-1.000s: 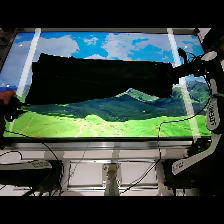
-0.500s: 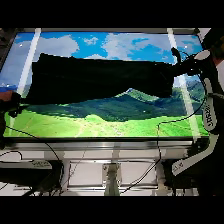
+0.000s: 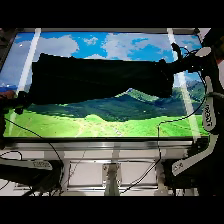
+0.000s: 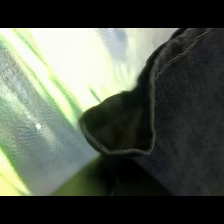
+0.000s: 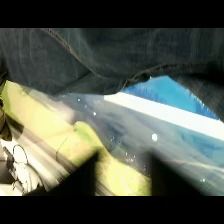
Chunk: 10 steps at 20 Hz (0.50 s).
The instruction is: Fold the clothes and pants, and hang the long-sleeved shirts on hangers.
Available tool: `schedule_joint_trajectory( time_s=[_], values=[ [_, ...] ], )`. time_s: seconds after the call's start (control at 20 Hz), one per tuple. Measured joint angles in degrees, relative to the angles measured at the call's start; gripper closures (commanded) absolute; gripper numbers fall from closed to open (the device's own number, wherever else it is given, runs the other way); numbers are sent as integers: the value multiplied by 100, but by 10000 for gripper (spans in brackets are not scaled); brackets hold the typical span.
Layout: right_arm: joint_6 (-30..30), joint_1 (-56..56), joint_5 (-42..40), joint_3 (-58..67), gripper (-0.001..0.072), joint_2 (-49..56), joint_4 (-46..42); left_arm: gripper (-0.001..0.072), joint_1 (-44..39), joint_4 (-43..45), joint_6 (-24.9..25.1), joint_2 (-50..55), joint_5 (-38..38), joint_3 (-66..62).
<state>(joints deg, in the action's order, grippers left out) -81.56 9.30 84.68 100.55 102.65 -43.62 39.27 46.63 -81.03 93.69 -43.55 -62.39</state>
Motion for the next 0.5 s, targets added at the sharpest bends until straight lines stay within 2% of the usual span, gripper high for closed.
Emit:
schedule_joint_trajectory(
  time_s=[0.15,0.25,0.4,0.5],
  values=[
    [2,0,-192,59,680,0,-321,699,-114,-129,83,-63,-46,-138],
    [-4,24,-297,15,681,-7,-826,699,-151,-166,420,-310,-343,-197],
    [22,225,-577,-514,681,-199,-1163,699,-181,-164,964,-1082,-1008,-227],
    [181,444,-922,-1193,681,-555,-1185,699,-249,-164,1152,-1781,-1333,-238]
  ],
)
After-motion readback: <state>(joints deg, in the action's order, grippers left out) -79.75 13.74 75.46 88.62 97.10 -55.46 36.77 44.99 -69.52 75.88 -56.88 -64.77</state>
